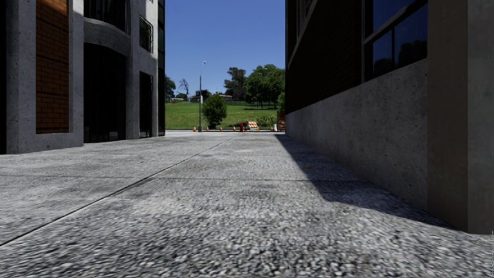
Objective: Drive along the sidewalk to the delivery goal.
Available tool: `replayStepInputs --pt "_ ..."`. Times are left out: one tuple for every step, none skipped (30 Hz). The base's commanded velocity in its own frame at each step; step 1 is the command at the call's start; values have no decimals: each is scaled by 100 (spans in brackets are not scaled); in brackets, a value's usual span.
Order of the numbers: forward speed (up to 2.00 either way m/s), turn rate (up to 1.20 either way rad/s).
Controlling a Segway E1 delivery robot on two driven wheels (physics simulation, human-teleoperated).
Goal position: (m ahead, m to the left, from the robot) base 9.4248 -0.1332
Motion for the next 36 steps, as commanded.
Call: replayStepInputs --pt "200 -52" --pt "200 -98" --pt "200 -107" --pt "200 -112" --pt "200 -112" --pt "200 -113" --pt "200 -41" --pt "200 0" --pt "200 0" --pt "200 0" --pt "200 0" --pt "200 0" --pt "200 0" --pt "200 0" --pt "200 0" --pt "200 0" --pt "200 0" --pt "200 0" --pt "200 0" --pt "200 -20" --pt "200 -75" --pt "200 -84" --pt "200 -90" --pt "200 -90" --pt "200 -89" --pt "200 -1" --pt "200 0" --pt "200 0" --pt "200 -7" --pt "200 -15" --pt "200 -25" --pt "200 -25" --pt "200 -61" --pt "200 -61" --pt "200 -71" --pt "200 -74"
